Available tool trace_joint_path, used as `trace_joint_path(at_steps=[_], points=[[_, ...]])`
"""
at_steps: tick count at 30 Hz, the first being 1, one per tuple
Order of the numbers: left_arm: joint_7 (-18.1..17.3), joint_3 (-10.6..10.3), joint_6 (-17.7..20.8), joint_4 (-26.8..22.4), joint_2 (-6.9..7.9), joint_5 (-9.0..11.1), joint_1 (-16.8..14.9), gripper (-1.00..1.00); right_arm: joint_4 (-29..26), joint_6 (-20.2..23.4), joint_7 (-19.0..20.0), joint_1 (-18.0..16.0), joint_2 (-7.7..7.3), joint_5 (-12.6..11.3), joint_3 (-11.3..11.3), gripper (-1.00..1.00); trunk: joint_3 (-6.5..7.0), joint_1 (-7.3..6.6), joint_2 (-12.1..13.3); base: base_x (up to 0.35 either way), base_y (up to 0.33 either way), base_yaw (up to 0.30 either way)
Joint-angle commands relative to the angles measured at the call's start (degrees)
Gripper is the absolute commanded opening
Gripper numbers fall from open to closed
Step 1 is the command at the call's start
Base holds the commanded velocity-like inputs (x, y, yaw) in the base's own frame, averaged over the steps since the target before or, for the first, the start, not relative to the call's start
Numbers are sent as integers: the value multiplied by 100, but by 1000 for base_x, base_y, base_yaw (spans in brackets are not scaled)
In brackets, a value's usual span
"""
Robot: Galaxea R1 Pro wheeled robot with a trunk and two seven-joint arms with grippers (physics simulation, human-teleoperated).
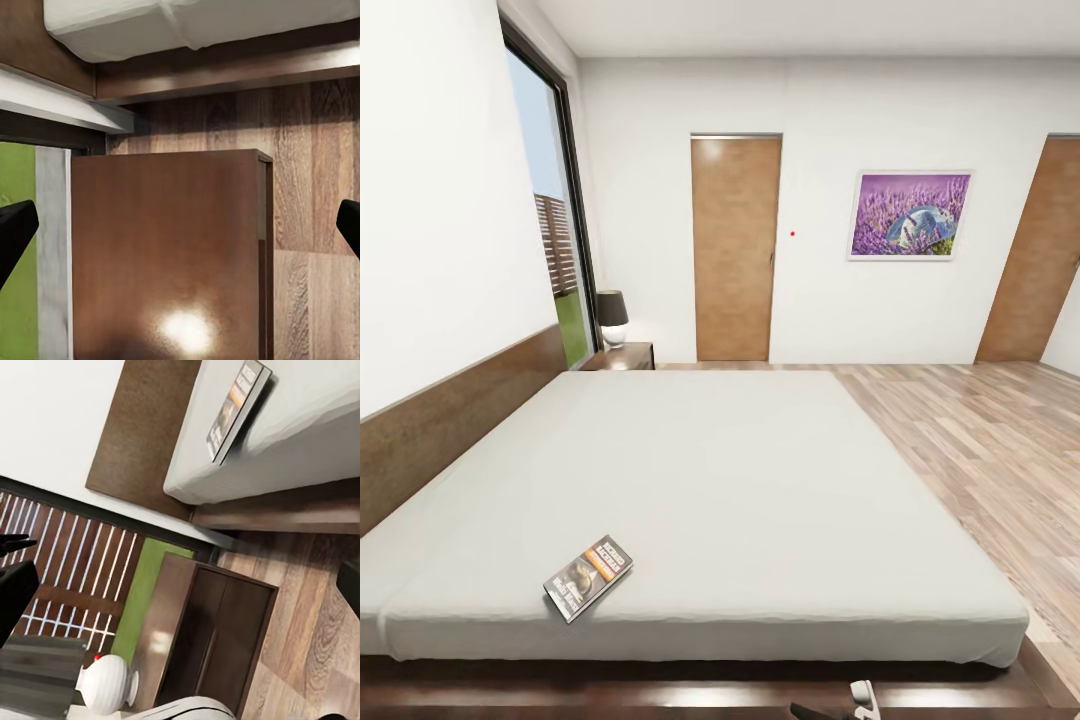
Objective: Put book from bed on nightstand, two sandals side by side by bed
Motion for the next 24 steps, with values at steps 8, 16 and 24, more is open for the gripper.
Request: trace_joint_path(at_steps=[8, 16, 24], points=[[37, -32, 20, -11, 2, 63, -41, 100, -4, 57, 40, -7, 4, 51, -51, 100, -6, 0, -3, 22, 20, 41], [37, -32, 20, -11, 0, 62, -41, 100, -3, 41, 40, -7, 3, 47, -61, 100, -6, 0, -3, 29, 22, 51], [37, -32, 20, -11, 2, 65, -41, 100, -2, 37, 38, -7, 8, 46, -63, 100, -6, 0, -3, 64, 65, 12]])
